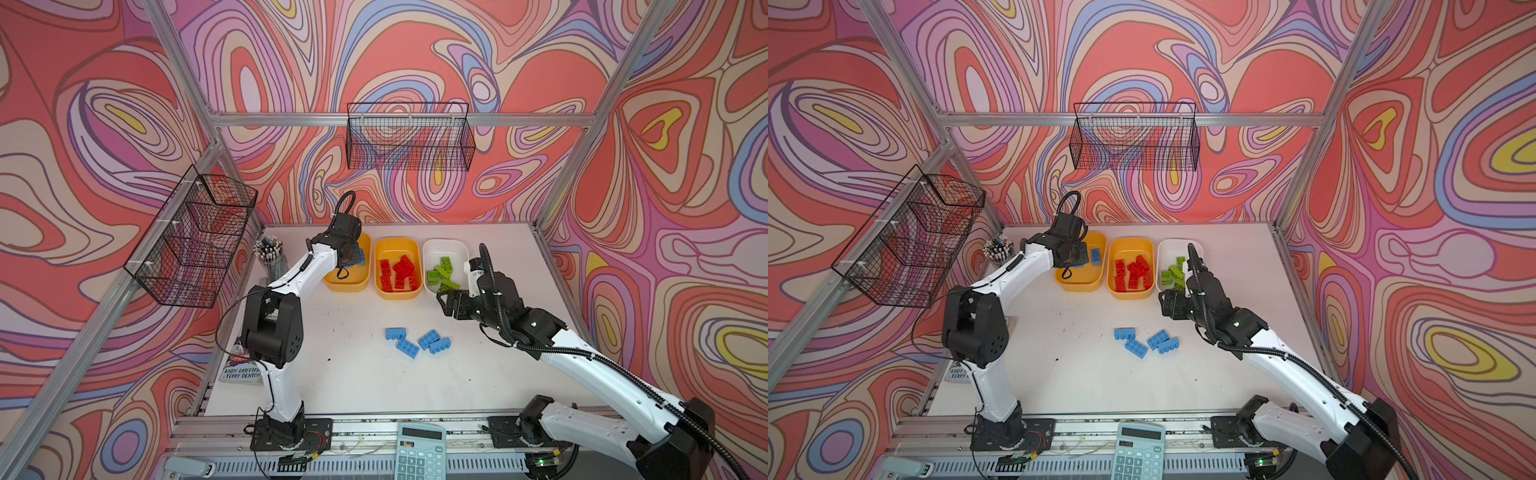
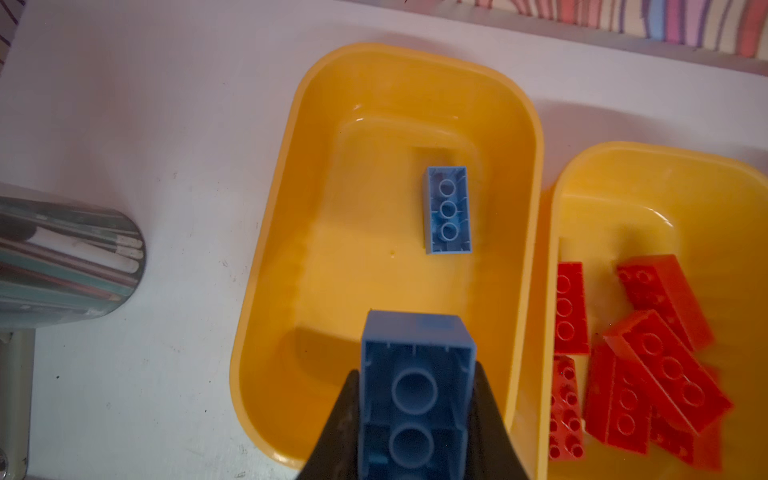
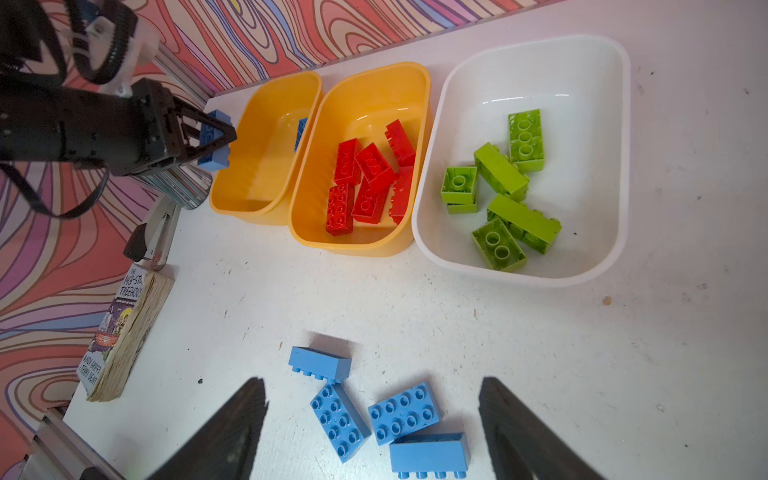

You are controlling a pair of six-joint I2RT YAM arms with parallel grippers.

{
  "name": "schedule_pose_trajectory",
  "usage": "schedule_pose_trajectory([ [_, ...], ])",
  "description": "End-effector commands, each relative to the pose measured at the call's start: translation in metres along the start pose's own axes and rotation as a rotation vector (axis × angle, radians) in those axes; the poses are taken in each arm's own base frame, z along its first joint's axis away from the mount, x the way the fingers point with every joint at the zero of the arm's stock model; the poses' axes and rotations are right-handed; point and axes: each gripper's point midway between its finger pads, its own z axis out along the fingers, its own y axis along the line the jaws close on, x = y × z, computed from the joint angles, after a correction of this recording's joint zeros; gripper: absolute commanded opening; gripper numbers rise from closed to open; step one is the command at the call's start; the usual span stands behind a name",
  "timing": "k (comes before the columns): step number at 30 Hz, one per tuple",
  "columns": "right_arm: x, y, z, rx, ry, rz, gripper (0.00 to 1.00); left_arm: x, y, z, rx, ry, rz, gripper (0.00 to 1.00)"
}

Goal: Sort the legos into containers by color
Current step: 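Carry the light-blue brick with the left gripper into the yellow tub, then return the left gripper to the light-blue bricks and grasp one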

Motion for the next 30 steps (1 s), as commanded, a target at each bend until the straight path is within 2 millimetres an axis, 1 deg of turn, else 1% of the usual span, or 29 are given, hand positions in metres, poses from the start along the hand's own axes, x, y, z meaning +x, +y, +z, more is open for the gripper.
schedule_pose_trajectory([
  [1,-0.012,0.007,0.0,-0.007,-0.021,-0.004,0.85,0.003,0.006,0.026,-0.012,0.103,0.023,0.24],
  [2,-0.013,0.007,0.001,-0.003,-0.022,-0.005,0.86,-0.001,0.006,0.032,-0.01,0.107,0.017,0.27],
  [4,-0.016,0.008,0.002,-0.001,-0.023,-0.007,0.86,-0.006,0.007,0.049,-0.006,0.13,0.01,0.38],
  [5,-0.016,0.008,0.003,0.001,-0.022,-0.008,0.86,-0.008,0.009,0.054,-0.008,0.138,0.005,0.43],
  [7,-0.016,0.009,0.006,0.001,-0.014,-0.01,0.86,-0.01,0.007,0.06,-0.003,0.154,0.002,0.56],
  [8,-0.016,0.009,0.007,0.001,-0.01,-0.012,0.86,-0.01,0.005,0.059,0.004,0.158,-0.001,0.59],
  [10,-0.015,0.009,0.01,0.005,-0.003,-0.012,0.86,-0.008,0.002,0.054,0.033,0.16,-0.022,0.64],
  [12,-0.016,0.01,0.012,0.006,-0.002,-0.014,0.86,-0.005,-0.002,0.043,0.066,0.152,-0.048,0.65],
  [14,-0.016,0.01,0.012,0.005,-0.003,-0.015,0.86,0.001,-0.008,0.026,0.107,0.132,-0.076,0.65],
  [16,-0.017,0.01,0.012,0.004,-0.005,-0.016,0.88,0.01,-0.017,0.004,0.143,0.105,-0.083,0.68],
  [19,-0.017,0.007,0.01,0.016,-0.014,-0.015,0.89,0.038,-0.032,-0.027,0.171,0.086,-0.074,0.69],
  [23,-0.011,-0.003,0.003,0.044,-0.019,-0.001,0.92,0.084,-0.057,-0.063,0.188,0.075,-0.044,0.7],
  [24,-0.009,-0.007,-0.001,0.057,-0.025,0.006,0.97,0.1,-0.063,-0.07,0.187,0.075,-0.032,0.7],
  [25,-0.006,-0.012,-0.004,0.075,-0.028,0.016,0.98,0.113,-0.069,-0.076,0.192,0.075,-0.025,0.71],
  [27,-0.002,-0.024,-0.012,0.117,-0.049,0.035,0.98,0.146,-0.084,-0.087,0.209,0.082,0.006,0.75],
  [30,0.004,-0.034,-0.026,0.135,-0.067,0.058,0.98,0.187,-0.096,-0.096,0.193,0.103,0.026,0.77],
])
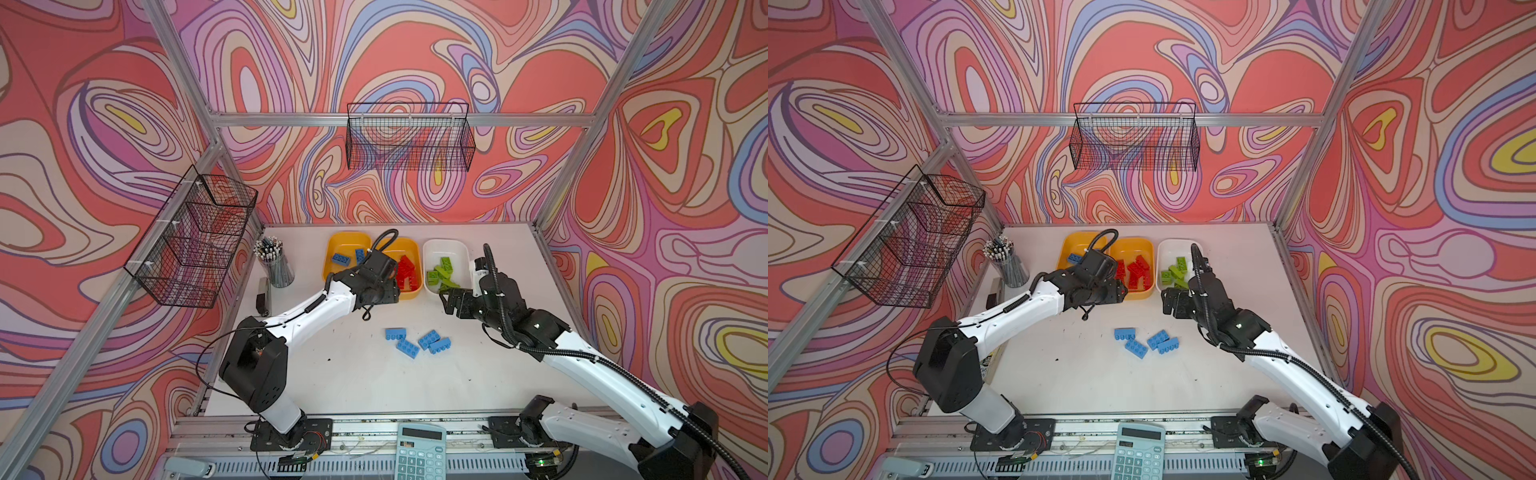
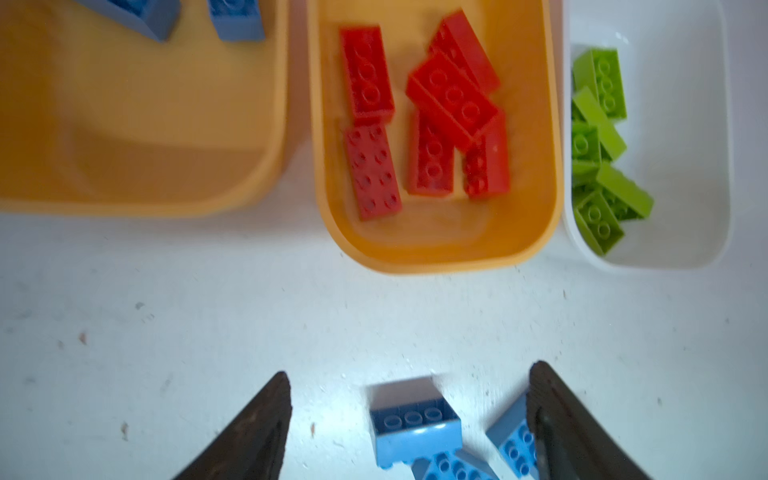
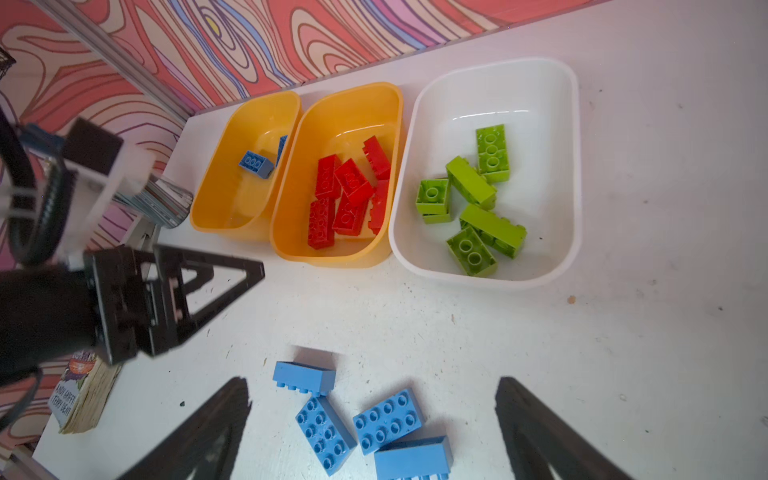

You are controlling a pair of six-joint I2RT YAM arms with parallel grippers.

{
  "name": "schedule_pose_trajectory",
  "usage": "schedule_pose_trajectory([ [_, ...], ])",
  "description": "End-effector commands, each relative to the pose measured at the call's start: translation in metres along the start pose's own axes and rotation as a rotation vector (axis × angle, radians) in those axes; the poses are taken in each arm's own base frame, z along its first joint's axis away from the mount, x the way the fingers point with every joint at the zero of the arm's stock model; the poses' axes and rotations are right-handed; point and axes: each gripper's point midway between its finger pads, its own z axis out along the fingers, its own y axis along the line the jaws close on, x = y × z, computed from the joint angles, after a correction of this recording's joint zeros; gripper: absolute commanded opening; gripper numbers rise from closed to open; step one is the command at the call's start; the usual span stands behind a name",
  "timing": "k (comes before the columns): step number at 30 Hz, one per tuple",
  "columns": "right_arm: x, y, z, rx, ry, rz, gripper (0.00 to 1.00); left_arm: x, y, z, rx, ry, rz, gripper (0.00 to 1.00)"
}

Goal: Sort the legos into containers by color
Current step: 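Return the left gripper to the light-blue bricks and grasp one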

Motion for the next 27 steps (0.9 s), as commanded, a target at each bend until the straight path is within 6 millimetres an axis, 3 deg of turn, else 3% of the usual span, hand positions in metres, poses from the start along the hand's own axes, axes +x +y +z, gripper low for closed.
schedule_pose_trajectory([
  [1,0.01,-0.021,-0.013,0.063,-0.014,0.035,0.98,0.03,0.0,0.005,-0.065,-0.01,-0.066,0.77],
  [5,0.017,-0.024,-0.025,0.04,-0.015,0.052,0.98,0.065,-0.006,0.017,-0.112,0.033,-0.047,0.79],
  [8,0.019,-0.025,-0.033,0.027,-0.018,0.056,0.98,0.077,-0.009,0.024,-0.137,0.047,-0.037,0.78],
  [19,0.021,-0.028,-0.051,0.008,-0.038,0.062,0.98,0.09,-0.005,0.051,-0.209,0.083,-0.001,0.76],
  [27,0.026,-0.032,-0.047,0.018,-0.029,0.057,0.98,0.097,-0.003,0.066,-0.236,0.105,0.02,0.67],
])
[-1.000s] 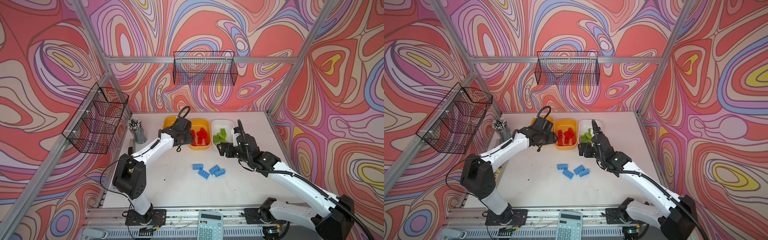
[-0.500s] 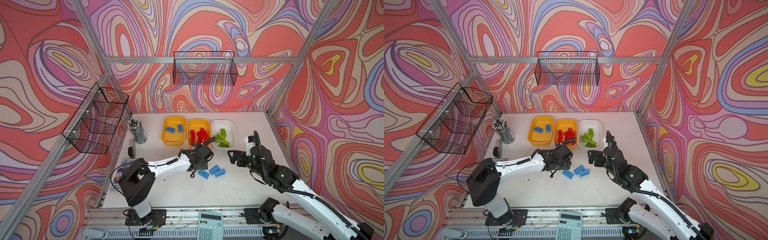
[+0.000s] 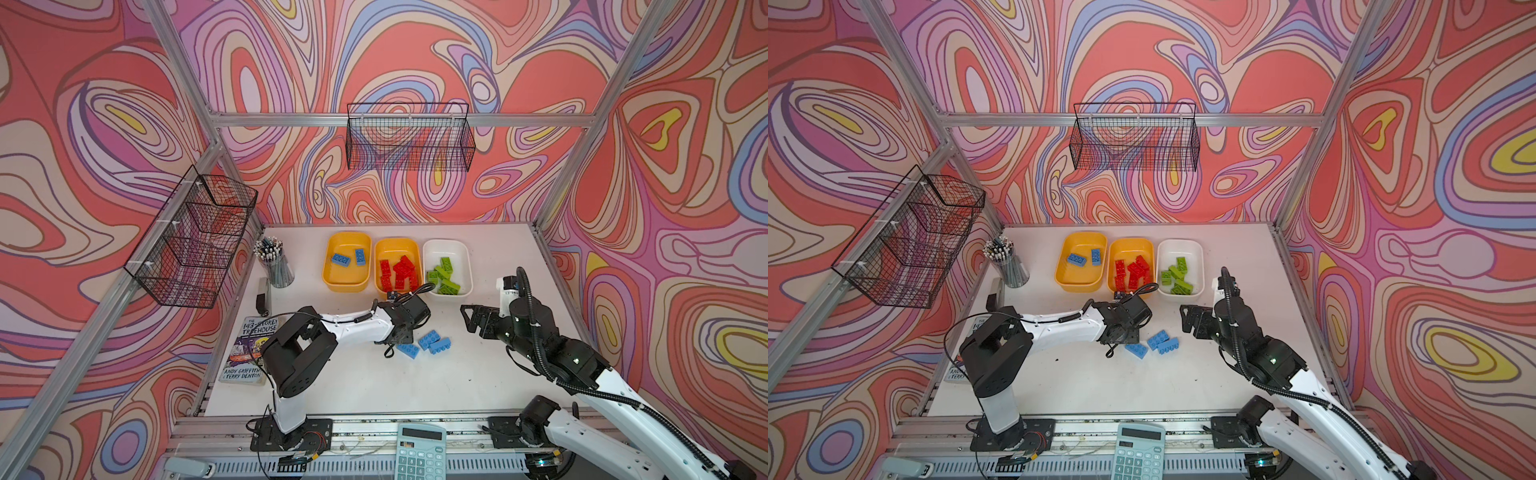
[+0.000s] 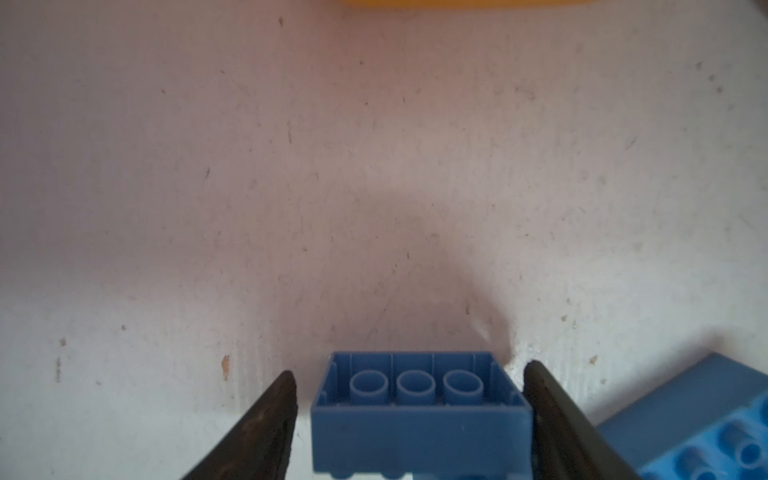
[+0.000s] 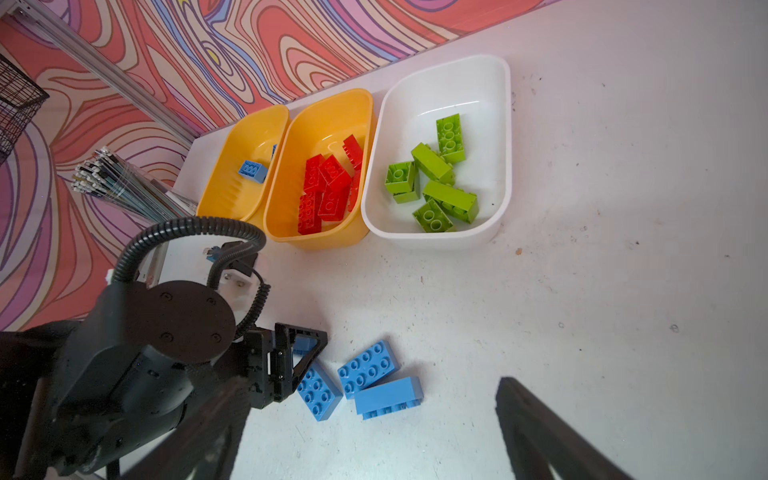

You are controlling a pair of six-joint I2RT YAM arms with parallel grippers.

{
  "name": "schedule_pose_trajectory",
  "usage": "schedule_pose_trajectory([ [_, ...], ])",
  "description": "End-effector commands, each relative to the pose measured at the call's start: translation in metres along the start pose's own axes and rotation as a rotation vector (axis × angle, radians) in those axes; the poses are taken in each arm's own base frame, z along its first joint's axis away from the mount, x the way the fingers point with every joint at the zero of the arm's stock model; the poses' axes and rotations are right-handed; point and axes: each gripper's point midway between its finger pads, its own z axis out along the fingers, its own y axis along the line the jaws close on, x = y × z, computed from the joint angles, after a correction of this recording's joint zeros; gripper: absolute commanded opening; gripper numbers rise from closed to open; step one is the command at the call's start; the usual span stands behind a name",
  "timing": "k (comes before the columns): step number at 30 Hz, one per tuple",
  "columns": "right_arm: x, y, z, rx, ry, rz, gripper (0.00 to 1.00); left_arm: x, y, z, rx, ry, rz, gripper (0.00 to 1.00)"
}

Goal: Sort the legos into containers by color
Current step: 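Return the left gripper to the light-blue bricks and grasp one, then carry the light-blue brick with the left gripper into the yellow tub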

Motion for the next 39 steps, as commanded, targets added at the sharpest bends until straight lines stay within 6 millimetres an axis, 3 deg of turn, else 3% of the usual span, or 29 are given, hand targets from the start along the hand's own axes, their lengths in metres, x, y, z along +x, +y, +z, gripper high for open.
schedule_pose_trajectory([
  [1,0.006,-0.006,0.003,0.022,0.011,0.002,0.98,-0.004,-0.001,0.003,-0.024,-0.01,-0.005,0.65],
  [9,0.003,-0.003,0.009,0.027,0.014,-0.009,0.98,-0.008,0.007,0.002,-0.056,-0.009,0.008,0.48],
  [20,0.0,0.005,0.017,0.009,0.019,-0.012,0.98,-0.034,0.02,-0.024,-0.066,-0.064,0.031,0.47],
  [26,-0.007,0.012,0.021,0.001,0.016,-0.017,0.98,-0.078,0.046,-0.058,-0.069,-0.154,0.001,0.47],
  [30,-0.01,0.017,0.028,-0.005,0.02,-0.019,0.98,-0.118,0.08,-0.073,-0.082,-0.213,-0.071,0.49],
  [34,-0.011,0.021,0.035,-0.006,0.032,-0.023,0.98,-0.157,0.112,-0.072,-0.065,-0.241,-0.174,0.51],
  [39,-0.014,0.022,0.043,0.014,0.041,-0.035,0.98,-0.198,0.147,-0.051,-0.057,-0.228,-0.287,0.51],
])
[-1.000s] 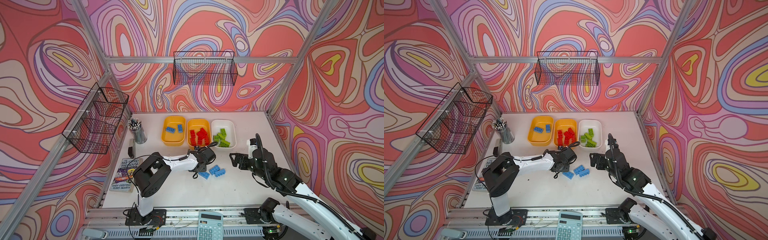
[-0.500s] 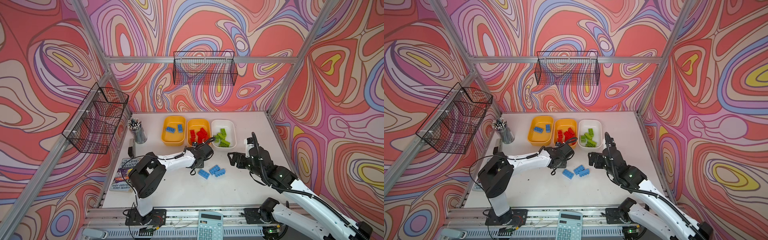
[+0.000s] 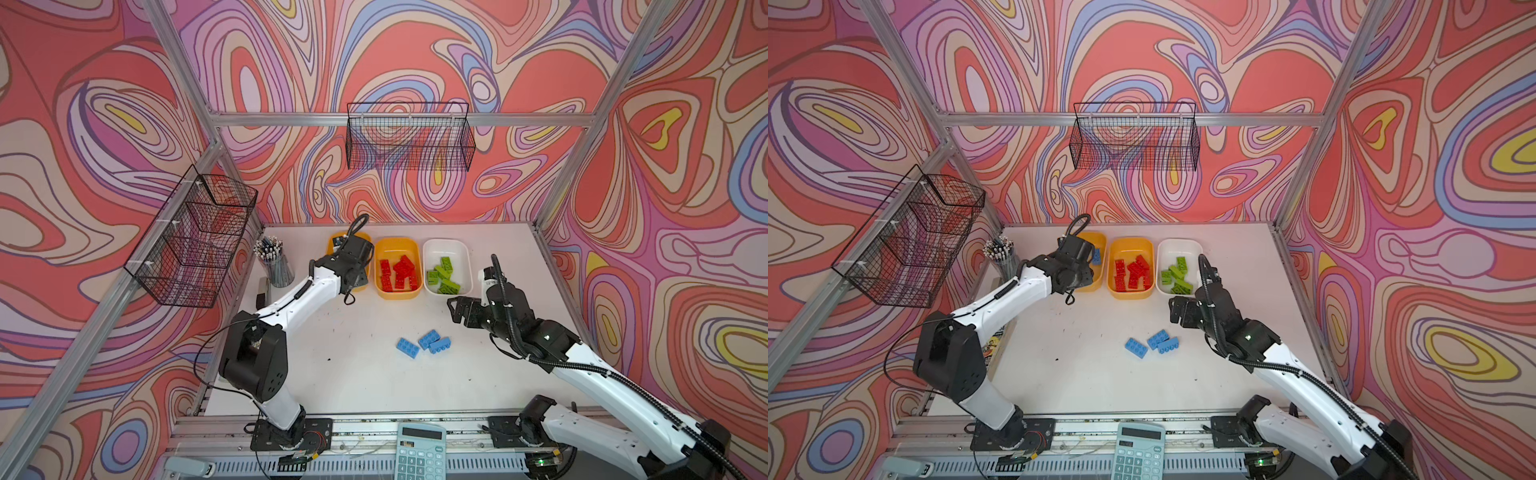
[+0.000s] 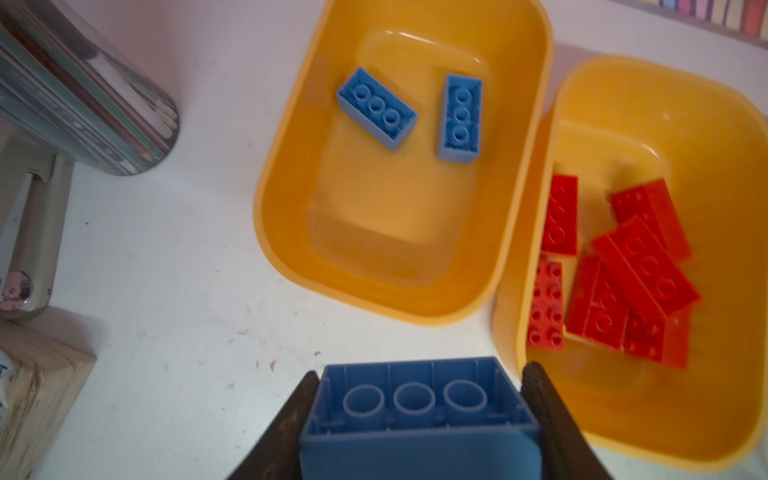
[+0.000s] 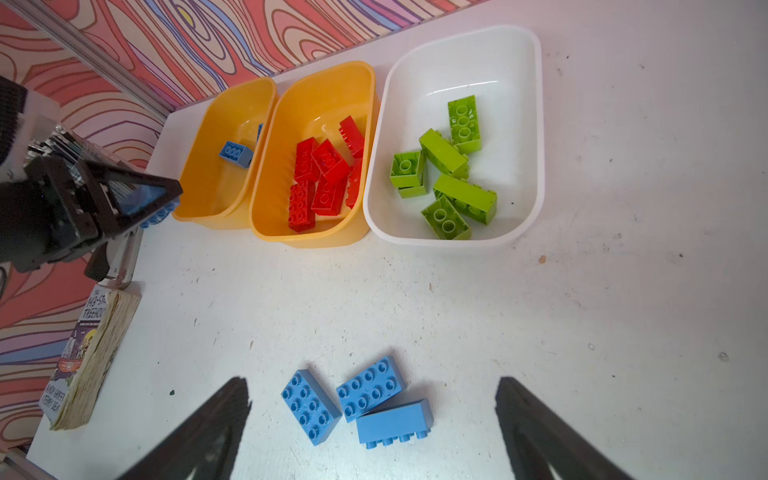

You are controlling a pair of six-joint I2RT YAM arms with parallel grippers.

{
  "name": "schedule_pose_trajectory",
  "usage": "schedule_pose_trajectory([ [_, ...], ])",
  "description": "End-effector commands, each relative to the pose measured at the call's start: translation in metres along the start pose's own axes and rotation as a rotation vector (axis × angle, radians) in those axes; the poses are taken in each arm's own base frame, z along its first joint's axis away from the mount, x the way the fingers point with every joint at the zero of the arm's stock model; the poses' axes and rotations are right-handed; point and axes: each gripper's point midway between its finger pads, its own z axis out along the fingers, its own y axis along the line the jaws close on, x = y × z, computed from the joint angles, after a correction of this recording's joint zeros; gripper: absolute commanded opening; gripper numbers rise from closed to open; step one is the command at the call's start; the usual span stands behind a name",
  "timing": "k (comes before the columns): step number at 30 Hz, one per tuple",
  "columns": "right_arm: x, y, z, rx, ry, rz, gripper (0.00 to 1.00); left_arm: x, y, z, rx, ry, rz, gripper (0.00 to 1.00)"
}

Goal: Sort the legos into containers by color
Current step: 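Carry the light-blue brick with the left gripper into the yellow tub, then return the left gripper to the light-blue bricks and grasp one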

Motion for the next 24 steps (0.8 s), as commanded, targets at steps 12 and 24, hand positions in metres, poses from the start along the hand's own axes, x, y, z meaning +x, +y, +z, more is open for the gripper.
schedule_pose_trajectory([
  [12,-0.022,0.012,0.016,0.03,-0.009,-0.021,0.98,-0.069,0.002,0.107,-0.003,0.093,-0.083,0.54],
  [24,-0.023,0.02,0.031,0.018,0.013,-0.035,0.98,-0.074,-0.01,0.11,0.066,0.112,-0.11,0.8],
])
